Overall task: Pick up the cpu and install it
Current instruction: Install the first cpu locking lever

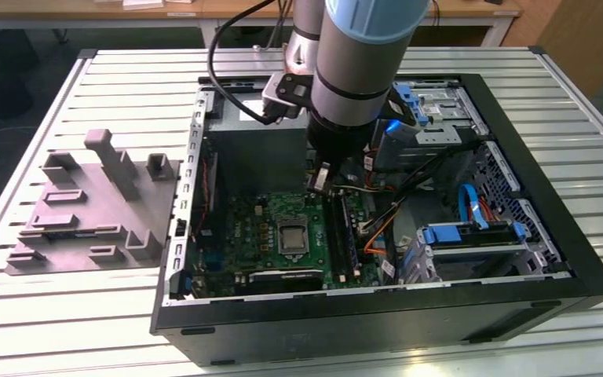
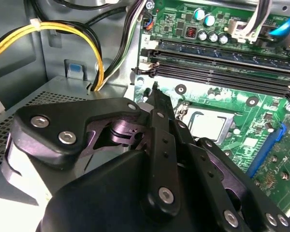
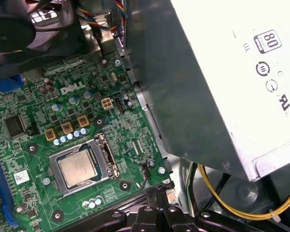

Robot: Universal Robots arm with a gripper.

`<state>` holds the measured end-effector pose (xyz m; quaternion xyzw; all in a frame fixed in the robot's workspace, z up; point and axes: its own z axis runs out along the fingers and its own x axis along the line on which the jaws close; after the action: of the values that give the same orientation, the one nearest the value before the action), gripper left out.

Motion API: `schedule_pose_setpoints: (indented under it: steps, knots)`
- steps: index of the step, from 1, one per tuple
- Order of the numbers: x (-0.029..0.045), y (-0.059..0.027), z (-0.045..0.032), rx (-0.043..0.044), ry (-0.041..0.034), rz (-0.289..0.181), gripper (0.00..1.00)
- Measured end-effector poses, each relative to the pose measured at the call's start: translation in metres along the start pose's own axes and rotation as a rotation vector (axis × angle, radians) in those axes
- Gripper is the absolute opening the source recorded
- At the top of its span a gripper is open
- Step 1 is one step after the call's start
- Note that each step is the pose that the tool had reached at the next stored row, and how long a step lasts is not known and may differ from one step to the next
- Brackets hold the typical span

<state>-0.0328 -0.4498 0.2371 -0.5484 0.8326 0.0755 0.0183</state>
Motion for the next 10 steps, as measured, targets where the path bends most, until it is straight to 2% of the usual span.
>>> schedule_pose_setpoints:
  steps: [10]
  knots:
    - [0.0007, 0.0056, 0.0022, 0.0002, 0.0009, 0.000, 0.11]
